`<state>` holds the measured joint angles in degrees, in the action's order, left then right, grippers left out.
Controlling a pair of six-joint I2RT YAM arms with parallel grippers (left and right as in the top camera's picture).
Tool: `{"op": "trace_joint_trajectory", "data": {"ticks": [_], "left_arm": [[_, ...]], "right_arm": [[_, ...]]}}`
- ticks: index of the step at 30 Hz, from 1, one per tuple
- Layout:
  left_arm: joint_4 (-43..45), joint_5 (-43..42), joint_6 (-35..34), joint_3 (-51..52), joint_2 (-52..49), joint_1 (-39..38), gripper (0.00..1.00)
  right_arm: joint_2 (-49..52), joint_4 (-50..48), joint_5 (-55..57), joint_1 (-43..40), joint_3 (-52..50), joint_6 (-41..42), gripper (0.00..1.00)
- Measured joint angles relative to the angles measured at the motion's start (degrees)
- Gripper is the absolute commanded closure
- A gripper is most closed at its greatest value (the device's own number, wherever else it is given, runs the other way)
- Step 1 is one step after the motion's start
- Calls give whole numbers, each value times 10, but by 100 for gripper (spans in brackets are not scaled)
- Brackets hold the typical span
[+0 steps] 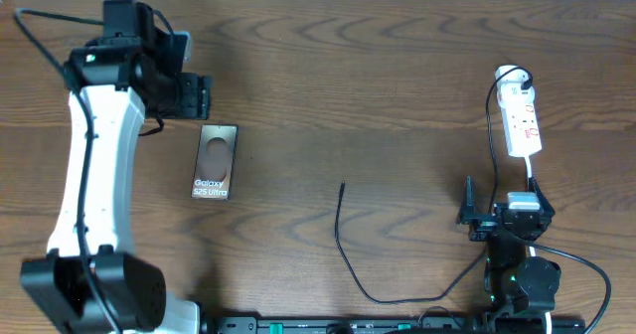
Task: Plug charger to phone and switch on socket
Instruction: 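Move the left gripper over the silver phone and lower onto it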
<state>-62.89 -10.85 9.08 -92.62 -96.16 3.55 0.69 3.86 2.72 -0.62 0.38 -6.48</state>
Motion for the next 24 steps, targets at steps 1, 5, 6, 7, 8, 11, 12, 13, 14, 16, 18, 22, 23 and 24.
{"op": "trace_joint_trajectory", "data": {"ticks": [1,5,6,7,8,11,12,13,14,16,18,22,23,24], "left_arm": [[0,0,2,0,-6,0,16],[0,0,4,0,-20,0,2],[0,0,3,0,-20,0,2],[0,0,3,0,-20,0,2],[0,0,2,0,-20,0,2],[0,0,3,0,-20,0,2],[0,0,4,0,-20,0,2],[0,0,7,0,-20,0,2],[0,0,11,1,-20,0,2],[1,0,15,7,-20,0,2],[4,0,17,24,-20,0,2],[35,0,19,75,-20,0,2],[44,0,20,87,-20,0,2],[54,0,20,100,-20,0,2]], "right_arm": [[0,0,0,0,0,0,1],[0,0,0,0,0,0,1],[0,0,0,0,0,0,1],[0,0,0,0,0,0,1],[0,0,0,0,0,0,1],[0,0,0,0,0,0,1],[0,0,0,0,0,0,1],[0,0,0,0,0,0,1],[0,0,0,0,0,0,1],[0,0,0,0,0,0,1],[0,0,0,0,0,0,1],[0,0,0,0,0,0,1],[0,0,0,0,0,0,1],[0,0,0,0,0,0,1]]}}
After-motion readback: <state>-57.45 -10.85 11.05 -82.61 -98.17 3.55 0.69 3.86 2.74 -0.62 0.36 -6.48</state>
